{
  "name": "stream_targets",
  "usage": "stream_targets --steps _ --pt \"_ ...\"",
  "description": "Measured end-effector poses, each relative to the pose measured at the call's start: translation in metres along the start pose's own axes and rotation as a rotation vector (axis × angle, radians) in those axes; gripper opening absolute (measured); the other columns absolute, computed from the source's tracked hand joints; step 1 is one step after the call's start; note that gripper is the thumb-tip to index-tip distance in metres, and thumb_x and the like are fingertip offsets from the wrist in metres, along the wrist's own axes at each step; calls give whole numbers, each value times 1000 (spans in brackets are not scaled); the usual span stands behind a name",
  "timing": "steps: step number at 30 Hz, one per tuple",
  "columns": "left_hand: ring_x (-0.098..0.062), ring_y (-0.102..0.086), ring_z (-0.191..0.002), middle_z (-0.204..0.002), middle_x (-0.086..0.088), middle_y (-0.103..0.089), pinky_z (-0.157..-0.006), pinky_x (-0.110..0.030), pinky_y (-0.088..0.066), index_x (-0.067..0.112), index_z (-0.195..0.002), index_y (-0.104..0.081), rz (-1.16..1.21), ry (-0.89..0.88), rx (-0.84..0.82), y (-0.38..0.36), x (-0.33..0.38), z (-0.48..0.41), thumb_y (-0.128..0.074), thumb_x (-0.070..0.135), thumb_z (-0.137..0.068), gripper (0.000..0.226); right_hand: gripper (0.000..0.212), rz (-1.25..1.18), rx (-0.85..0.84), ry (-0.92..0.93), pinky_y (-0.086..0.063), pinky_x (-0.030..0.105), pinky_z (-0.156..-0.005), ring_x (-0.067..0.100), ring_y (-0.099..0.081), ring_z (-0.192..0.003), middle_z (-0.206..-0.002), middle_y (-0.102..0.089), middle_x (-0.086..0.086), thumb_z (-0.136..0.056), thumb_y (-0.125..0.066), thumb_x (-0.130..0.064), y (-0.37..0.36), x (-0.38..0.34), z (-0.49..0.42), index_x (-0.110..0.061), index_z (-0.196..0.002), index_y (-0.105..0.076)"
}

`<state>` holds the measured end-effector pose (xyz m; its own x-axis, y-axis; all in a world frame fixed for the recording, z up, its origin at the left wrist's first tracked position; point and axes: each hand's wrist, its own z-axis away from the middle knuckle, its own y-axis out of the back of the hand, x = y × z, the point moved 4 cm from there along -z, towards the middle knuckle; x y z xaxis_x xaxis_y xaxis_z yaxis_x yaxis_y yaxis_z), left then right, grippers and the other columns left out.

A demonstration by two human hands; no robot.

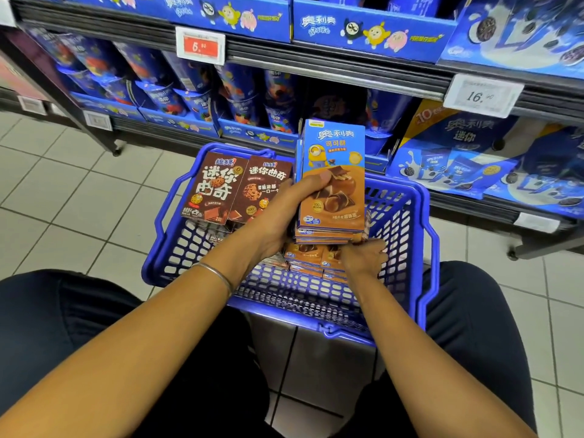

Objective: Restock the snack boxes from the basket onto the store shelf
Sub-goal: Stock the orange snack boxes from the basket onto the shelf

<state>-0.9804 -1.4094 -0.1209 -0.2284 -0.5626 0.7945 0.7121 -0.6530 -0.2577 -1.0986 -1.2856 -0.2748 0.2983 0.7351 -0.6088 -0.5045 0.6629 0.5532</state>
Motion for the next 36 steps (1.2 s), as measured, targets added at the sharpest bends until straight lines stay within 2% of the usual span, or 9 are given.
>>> stream_targets --steps 5,7,12,16,21,26,29,33,36 --pt "-18 -79 -84 -103 -5 -81 -63 -27 -61 26 -103 -81 7 -29 -44 3 4 1 -68 46 -93 26 36 -249 -3 83 -53 38 -72 28 -61 -87 -129 -55 19 -90 -64 -8 18 -8 6 -10 -123 -51" --pt "-16 -79 -79 -93 -1 -82 -61 -26 -60 30 -87 -85 3 -20 -43 6 7 1 -64 46 -97 28 34 -369 -31 130 -56 40 -69 28 -68 -81 -115 -69 19 -86 -71 -11 33 -17 12 -12 -117 -57" --pt "-19 -79 -83 -99 0 -81 -65 -30 -62 32 -91 -84 53 -43 -17 12 15 -1 -62 47 -98 27 31 -536 -29 285 -57 31 -66 16 -75 -75 -99 -75 5 -82 -71 -23 89 -51 25 -17 -113 -66" --pt "-20 -79 -81 -100 -4 -81 -63 -31 -62 25 -100 -81 69 -60 22 10 18 -1 -65 44 -97 25 43 -729 26 339 -56 35 -76 19 -69 -82 -106 -73 15 -75 -64 -23 128 -82 37 -11 -116 -68" --pt "-27 -77 -100 -118 -10 -78 -73 -34 -62 15 -134 -66 62 -60 77 5 20 0 -74 47 -91 54 52 -963 -202 434 -57 34 -71 21 -70 -79 -97 -74 10 -73 -60 -18 146 -123 62 -3 -123 -64" --pt "-19 -80 -93 -107 -1 -81 -63 -28 -62 34 -99 -84 37 -10 -24 0 14 -2 -66 67 -90 38 44 -821 -437 462 -56 44 -78 25 -72 -78 -96 -76 14 -71 -67 -21 119 -145 88 -7 -113 -71" --pt "-21 -79 -96 -112 0 -80 -64 -34 -63 37 -103 -83 57 47 -67 2 12 -3 -68 81 -76 54 59 -750 -494 439 -58 42 -79 25 -74 -84 -97 -77 13 -66 -76 -34 102 -146 97 -4 -116 -66" --pt "-23 -79 -98 -116 -2 -79 -65 -38 -64 35 -109 -82 64 82 -105 8 10 -8 -72 91 -53 80 37 -792 -675 310 -60 42 -81 27 -75 -97 -111 -76 14 -97 -58 -30 87 -148 103 -6 -123 -68" --pt "-22 -78 -100 -115 0 -80 -77 -48 -65 39 -109 -81 -39 124 -87 9 10 -11 -54 105 -41 99 29 -785 -712 275 -61 40 -78 24 -76 -92 -104 -79 8 -102 -50 -30 81 -153 102 -15 -108 -75"
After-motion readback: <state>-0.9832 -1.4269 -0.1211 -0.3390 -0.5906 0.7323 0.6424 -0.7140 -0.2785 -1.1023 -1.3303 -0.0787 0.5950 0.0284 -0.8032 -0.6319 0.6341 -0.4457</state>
